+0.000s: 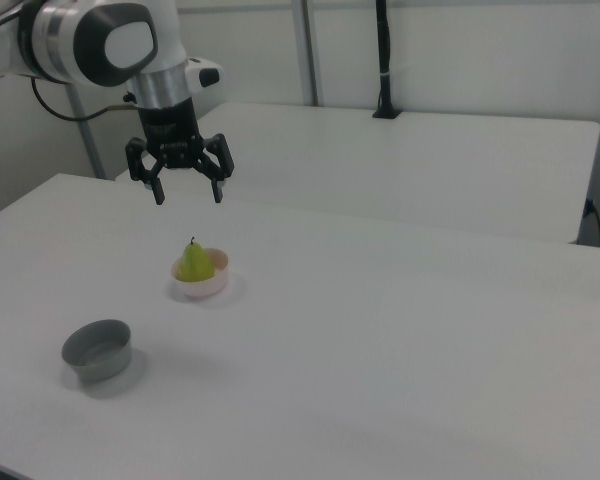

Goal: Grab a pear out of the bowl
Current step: 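Move the open gripper over the green pear in the pink bowl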

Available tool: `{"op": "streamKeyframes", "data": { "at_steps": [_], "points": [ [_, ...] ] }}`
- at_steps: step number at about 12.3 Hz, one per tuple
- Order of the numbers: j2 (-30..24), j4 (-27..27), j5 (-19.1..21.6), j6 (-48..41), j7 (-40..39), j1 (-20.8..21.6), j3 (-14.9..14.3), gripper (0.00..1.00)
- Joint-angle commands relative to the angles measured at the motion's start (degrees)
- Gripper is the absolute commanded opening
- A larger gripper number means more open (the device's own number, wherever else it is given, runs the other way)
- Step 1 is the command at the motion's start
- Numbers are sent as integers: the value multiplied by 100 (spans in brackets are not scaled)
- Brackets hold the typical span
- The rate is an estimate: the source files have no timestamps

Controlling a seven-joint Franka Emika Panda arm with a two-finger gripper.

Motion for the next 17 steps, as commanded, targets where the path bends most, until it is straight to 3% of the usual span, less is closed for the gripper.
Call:
{"op": "streamKeyframes", "data": {
  "at_steps": [1,7,10,17],
  "points": [
    [351,52,-91,507,59,193,37,100],
    [1335,131,-143,1686,2299,984,28,100],
    [1810,131,-398,2239,2608,1239,28,100],
    [2391,131,-398,2979,2732,1372,37,100]
  ]
}}
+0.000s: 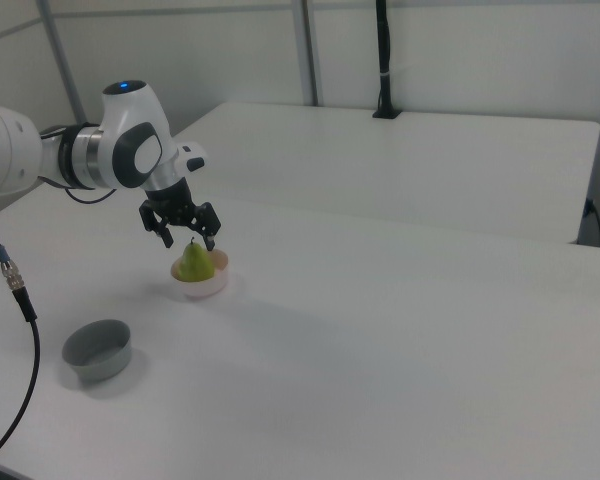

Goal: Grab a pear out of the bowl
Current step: 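Lower the gripper around the pear and close on it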

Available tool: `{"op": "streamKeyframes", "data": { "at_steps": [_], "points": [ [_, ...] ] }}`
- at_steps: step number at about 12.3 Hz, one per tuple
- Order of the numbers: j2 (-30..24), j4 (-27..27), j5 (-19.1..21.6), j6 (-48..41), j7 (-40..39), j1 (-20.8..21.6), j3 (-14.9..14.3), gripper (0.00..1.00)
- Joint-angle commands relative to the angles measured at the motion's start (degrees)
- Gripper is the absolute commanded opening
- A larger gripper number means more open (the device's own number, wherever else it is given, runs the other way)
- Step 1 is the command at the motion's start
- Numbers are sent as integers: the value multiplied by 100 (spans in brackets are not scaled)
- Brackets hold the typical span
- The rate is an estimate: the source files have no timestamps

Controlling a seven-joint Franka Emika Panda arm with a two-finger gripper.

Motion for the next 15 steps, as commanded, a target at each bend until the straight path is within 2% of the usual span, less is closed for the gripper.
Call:
{"op": "streamKeyframes", "data": {
  "at_steps": [1,4,7,8,9,10,15],
  "points": [
    [118,77,-124,94,152,80,-29,100],
    [231,77,-194,94,143,80,-20,97],
    [302,68,-274,173,152,80,-20,80],
    [311,59,-274,199,143,80,-20,59],
    [302,59,-274,199,126,71,-20,25],
    [302,59,-265,199,117,71,-20,0],
    [-4,68,-247,7,108,-8,-20,0]
  ]
}}
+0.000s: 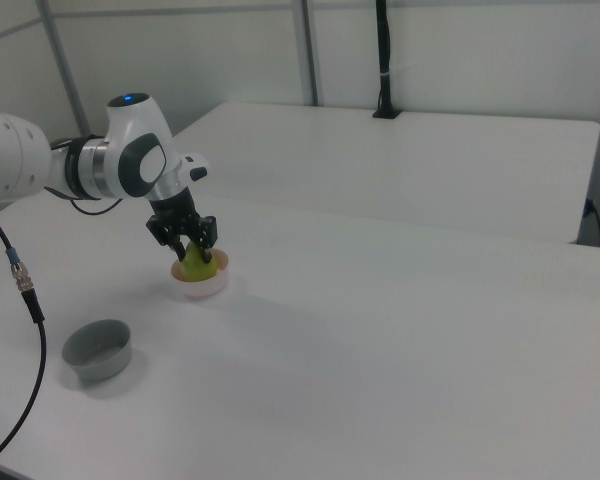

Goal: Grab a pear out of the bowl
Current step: 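Lower the gripper around the pear and close on it, then lift the pear out of the pink bowl and carry it sideways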

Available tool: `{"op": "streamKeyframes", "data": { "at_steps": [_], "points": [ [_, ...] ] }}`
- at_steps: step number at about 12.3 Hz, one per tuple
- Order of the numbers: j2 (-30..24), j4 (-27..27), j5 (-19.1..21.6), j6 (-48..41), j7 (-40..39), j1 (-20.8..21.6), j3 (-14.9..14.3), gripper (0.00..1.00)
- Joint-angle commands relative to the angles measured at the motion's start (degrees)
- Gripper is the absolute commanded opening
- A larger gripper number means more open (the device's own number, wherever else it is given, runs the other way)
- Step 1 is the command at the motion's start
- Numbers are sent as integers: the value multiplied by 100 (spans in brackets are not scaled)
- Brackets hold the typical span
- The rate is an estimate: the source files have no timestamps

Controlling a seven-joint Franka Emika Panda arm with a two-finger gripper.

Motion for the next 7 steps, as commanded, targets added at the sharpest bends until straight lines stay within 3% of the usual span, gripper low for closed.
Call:
{"op": "streamKeyframes", "data": {
  "at_steps": [1,4,7],
  "points": [
    [-360,5,-78,-278,88,-83,-18,0],
    [-694,232,-25,-963,-17,-233,17,0],
    [-897,698,-8,-2017,-211,-575,306,0]
  ]
}}
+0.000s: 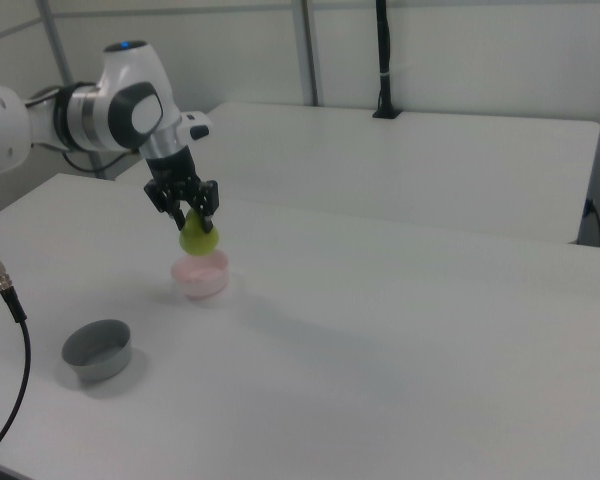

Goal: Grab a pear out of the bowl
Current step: 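Lift the pear out of the pink bowl and carry it sideways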

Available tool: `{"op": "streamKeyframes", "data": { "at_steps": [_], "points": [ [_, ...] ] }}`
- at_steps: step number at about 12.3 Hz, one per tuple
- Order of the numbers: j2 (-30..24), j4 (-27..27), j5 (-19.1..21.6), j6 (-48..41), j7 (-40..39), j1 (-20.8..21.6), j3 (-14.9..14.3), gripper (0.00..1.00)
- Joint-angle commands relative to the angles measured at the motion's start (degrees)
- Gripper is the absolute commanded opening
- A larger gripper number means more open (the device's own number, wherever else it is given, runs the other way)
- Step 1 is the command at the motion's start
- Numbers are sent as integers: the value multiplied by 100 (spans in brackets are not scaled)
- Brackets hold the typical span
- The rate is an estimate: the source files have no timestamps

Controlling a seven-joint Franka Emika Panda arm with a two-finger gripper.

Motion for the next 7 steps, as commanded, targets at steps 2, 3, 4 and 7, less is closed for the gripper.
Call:
{"op": "streamKeyframes", "data": {
  "at_steps": [2,3,4,7],
  "points": [
    [-606,307,-8,-1174,-169,-465,383,0],
    [-791,307,-8,-1359,-178,-605,462,0],
    [-958,298,-8,-1543,-178,-798,646,0],
    [-1643,132,219,-2246,-703,-1326,841,0]
  ]
}}
